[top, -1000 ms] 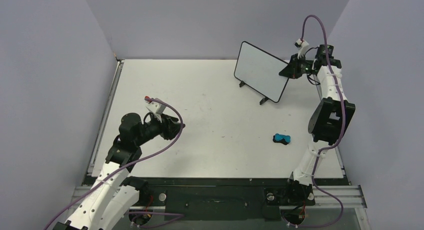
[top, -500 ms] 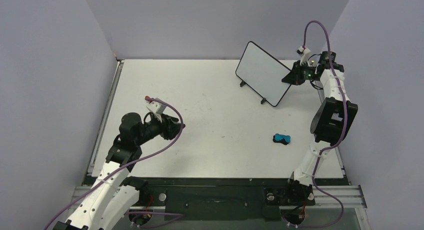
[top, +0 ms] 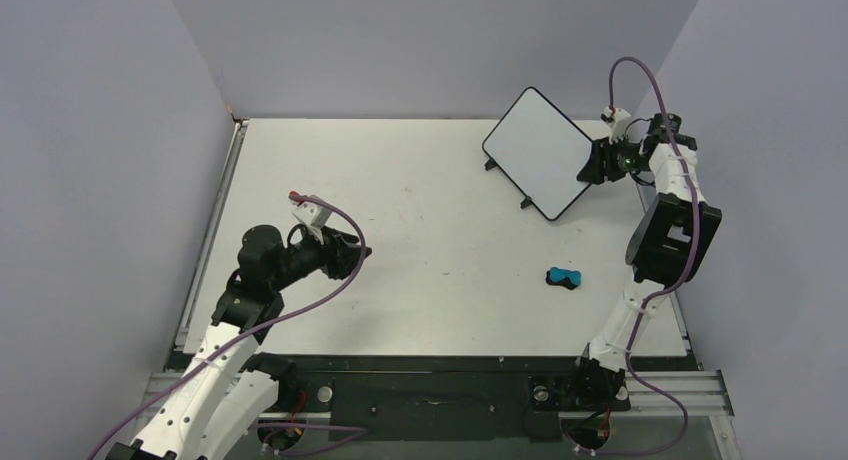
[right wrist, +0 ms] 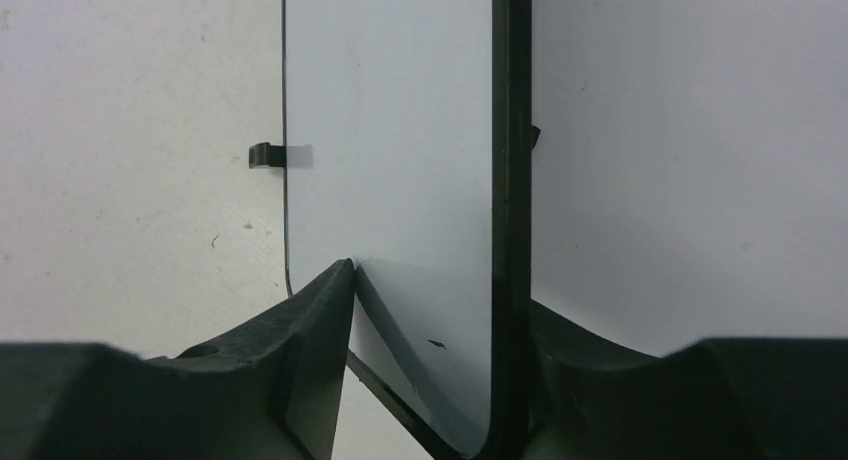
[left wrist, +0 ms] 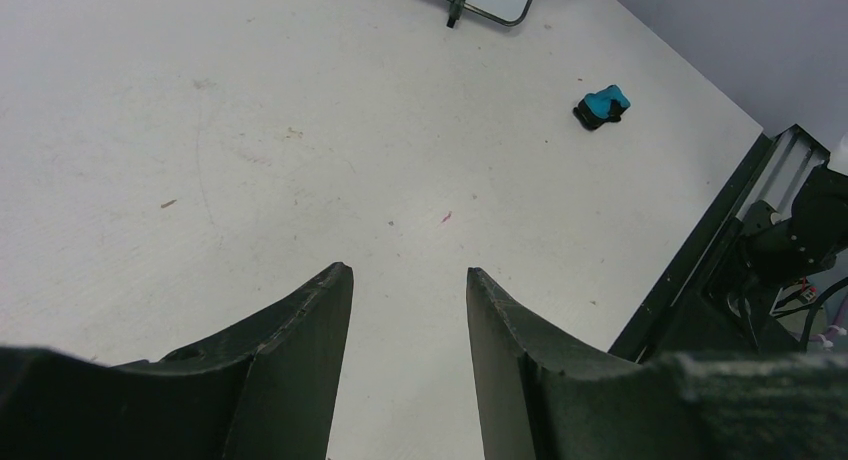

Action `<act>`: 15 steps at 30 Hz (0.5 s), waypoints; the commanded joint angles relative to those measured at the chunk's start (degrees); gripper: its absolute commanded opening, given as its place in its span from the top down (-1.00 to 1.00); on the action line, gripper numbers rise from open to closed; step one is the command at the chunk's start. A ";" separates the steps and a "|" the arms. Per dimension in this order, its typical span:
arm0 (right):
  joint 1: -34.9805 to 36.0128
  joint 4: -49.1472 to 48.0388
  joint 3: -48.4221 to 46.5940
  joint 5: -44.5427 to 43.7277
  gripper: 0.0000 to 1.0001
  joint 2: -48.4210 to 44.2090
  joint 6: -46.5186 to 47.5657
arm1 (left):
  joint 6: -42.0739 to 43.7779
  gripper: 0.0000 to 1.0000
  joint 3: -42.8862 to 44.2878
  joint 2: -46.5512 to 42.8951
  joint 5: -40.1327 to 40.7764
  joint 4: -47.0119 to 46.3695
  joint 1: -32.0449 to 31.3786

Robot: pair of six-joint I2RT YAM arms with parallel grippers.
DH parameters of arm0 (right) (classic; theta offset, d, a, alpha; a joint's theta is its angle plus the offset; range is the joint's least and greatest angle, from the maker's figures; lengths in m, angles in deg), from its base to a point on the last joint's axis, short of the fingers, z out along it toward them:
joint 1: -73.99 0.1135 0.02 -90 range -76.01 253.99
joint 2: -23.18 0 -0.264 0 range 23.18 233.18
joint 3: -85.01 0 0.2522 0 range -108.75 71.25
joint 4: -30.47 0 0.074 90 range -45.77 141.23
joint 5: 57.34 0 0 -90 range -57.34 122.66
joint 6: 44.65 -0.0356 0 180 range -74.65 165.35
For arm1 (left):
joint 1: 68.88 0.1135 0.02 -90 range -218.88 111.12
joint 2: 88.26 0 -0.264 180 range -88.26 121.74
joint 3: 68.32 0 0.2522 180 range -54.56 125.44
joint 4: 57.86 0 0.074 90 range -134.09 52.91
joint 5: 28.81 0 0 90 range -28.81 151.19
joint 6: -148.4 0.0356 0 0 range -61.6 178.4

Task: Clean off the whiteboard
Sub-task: Place the whiteboard on the whiteboard stand.

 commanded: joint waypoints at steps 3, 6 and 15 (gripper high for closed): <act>0.02 1.49 0.60 -5.60 -0.15 1.36 1.50 | -0.65 0.14 1.38 -0.48 -1.52 -3.30 0.31; -0.24 1.33 0.14 -6.44 -0.35 0.51 0.42 | -0.66 0.14 1.54 -0.39 -1.62 -3.50 0.33; -2.73 1.59 -0.18 -7.78 -0.67 -6.34 -1.29 | -1.75 0.14 3.27 2.62 -1.52 -6.41 0.35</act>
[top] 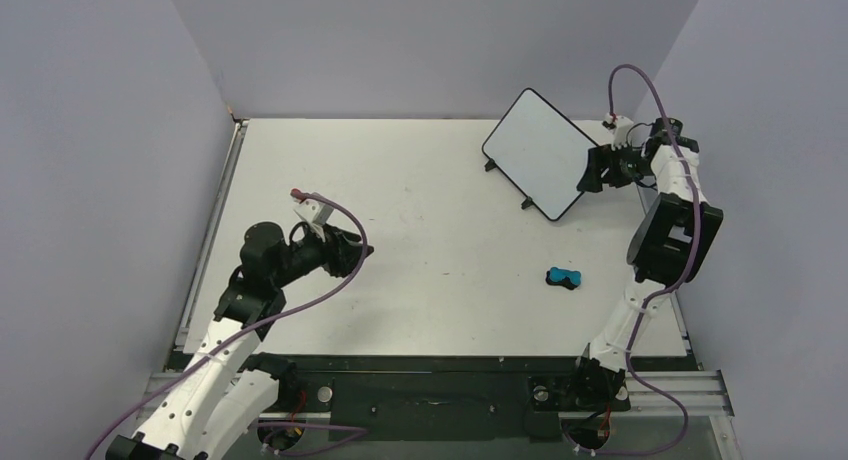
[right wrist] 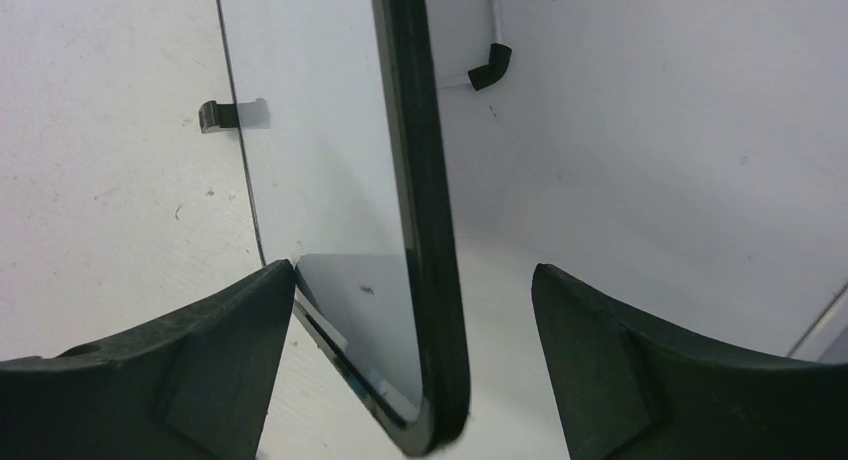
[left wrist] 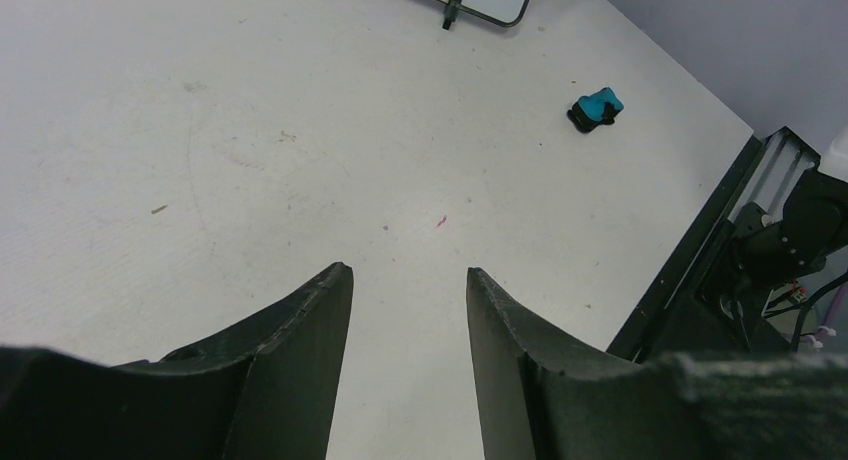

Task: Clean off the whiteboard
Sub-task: Place the whiteboard on the whiteboard stand, then reset both arms

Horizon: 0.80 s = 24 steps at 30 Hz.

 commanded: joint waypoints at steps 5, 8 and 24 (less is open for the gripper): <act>-2.67 1.27 1.38 -1.77 -0.70 -14.03 1.06 | -3.47 0.14 7.10 6.65 3.00 -5.85 1.24; -3.15 1.57 4.59 -2.89 -0.70 -19.46 1.12 | -5.76 0.13 10.08 9.40 4.32 -5.69 3.11; -14.33 1.06 21.16 3.67 -0.74 -48.11 -1.45 | -15.85 -0.14 14.04 9.94 2.78 -0.69 20.09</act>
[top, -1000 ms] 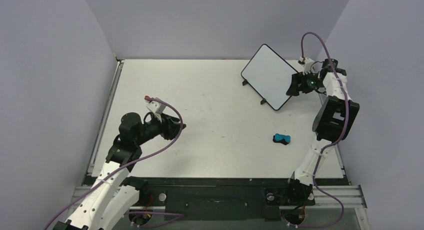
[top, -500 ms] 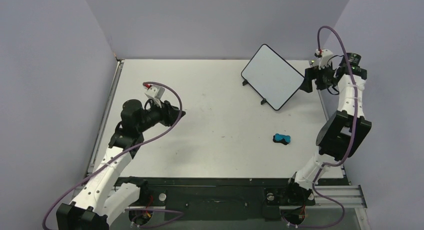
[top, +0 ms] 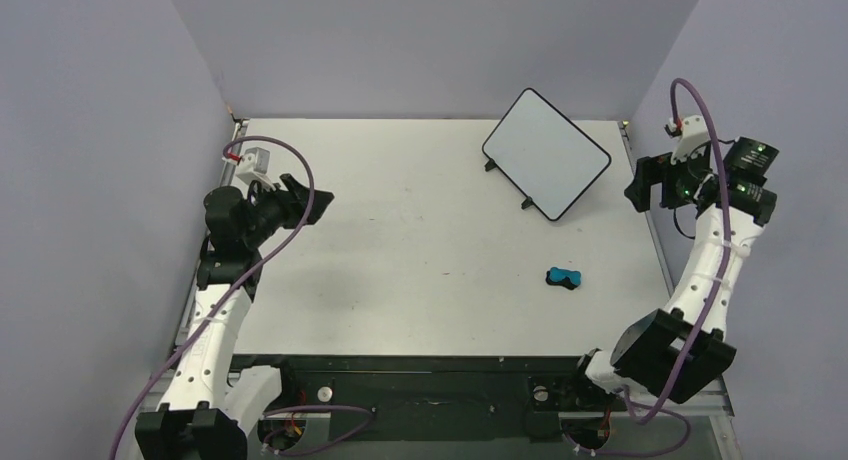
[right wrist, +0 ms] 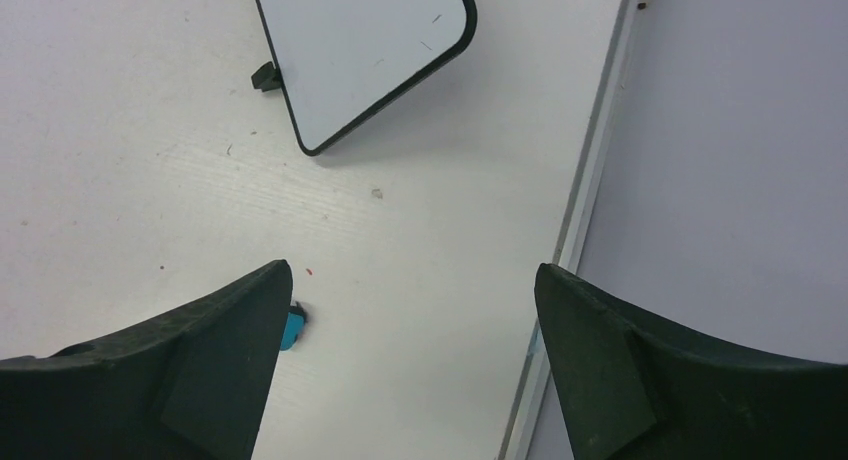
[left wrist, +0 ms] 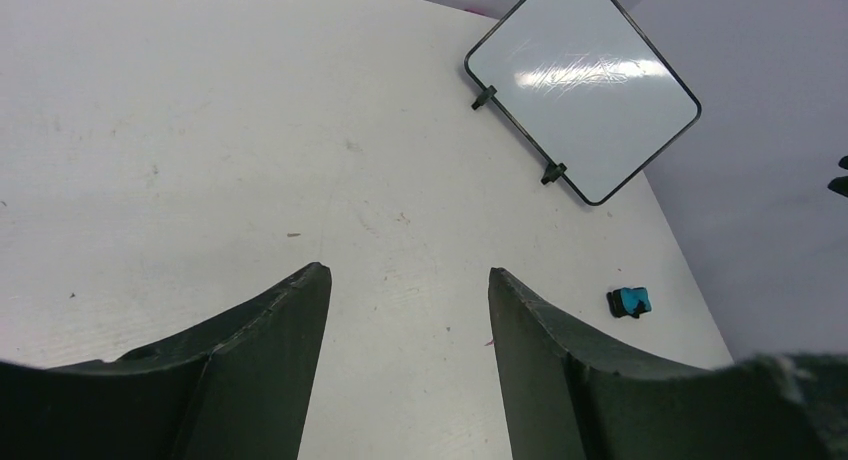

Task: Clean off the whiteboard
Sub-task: Reset both arms

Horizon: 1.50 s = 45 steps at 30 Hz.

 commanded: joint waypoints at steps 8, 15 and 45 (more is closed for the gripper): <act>-16.05 -1.08 5.89 13.59 -0.74 -13.74 -10.93 | 3.44 -0.19 4.26 -7.38 7.23 9.50 0.18; -17.85 -0.25 11.44 14.28 -0.75 -20.80 -8.72 | 5.32 -0.22 4.54 -10.79 8.69 13.75 -0.50; 13.27 -19.20 24.13 -21.66 -0.77 -33.97 -33.65 | 6.63 -0.26 1.95 -14.02 18.13 18.06 -0.63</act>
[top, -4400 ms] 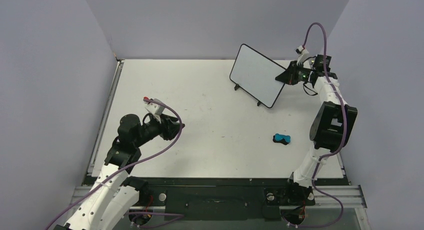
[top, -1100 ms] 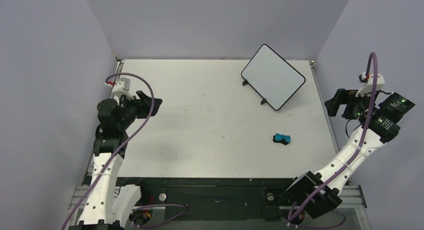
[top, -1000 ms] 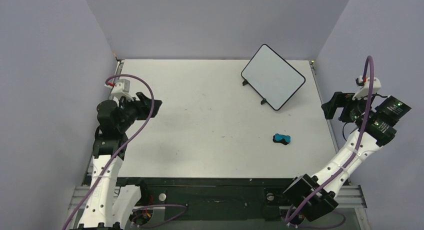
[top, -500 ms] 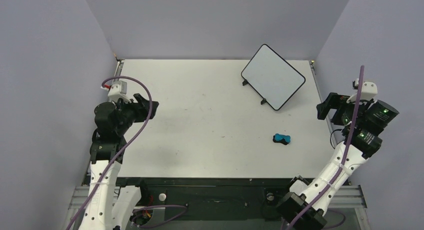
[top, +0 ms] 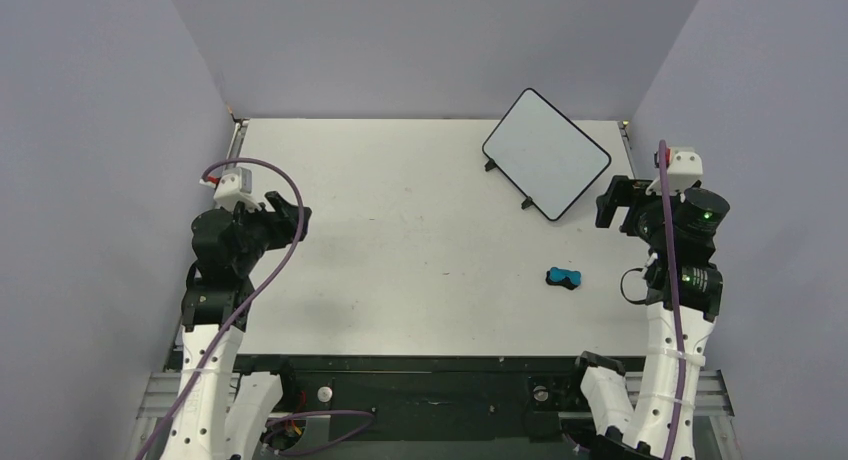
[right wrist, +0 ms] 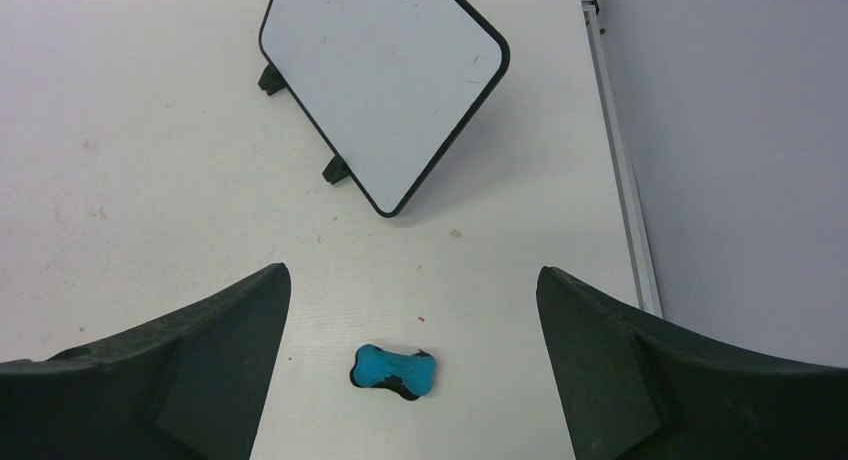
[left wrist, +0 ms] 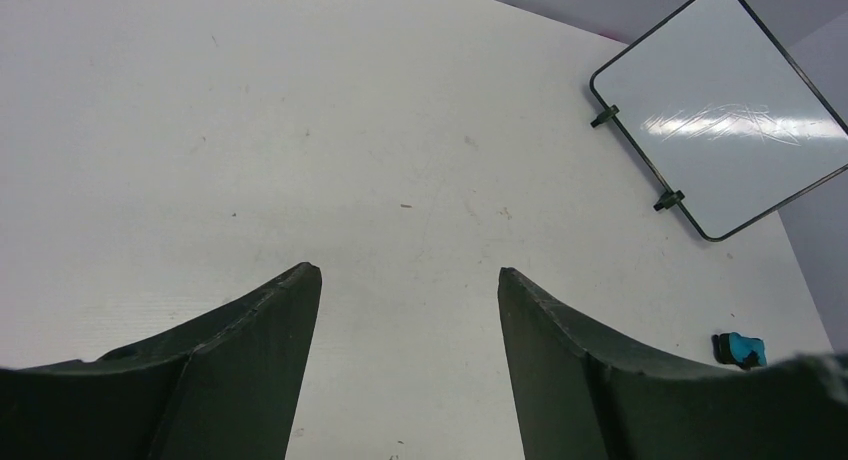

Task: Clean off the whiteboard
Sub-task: Reset both arms

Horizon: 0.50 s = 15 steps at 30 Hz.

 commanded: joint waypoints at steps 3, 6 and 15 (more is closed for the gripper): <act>0.33 -5.38 2.99 -2.32 -0.78 -2.48 -2.79 | 0.87 -0.26 -0.02 -0.36 0.67 -1.14 -0.17; 0.33 -5.47 3.42 -1.58 -0.78 -2.95 -3.45 | 0.91 -0.27 0.01 -0.38 0.49 -1.20 -0.17; 0.24 -5.70 3.23 5.10 -0.78 -1.90 -3.37 | 1.06 -0.27 -0.34 -0.49 0.56 -1.49 -0.20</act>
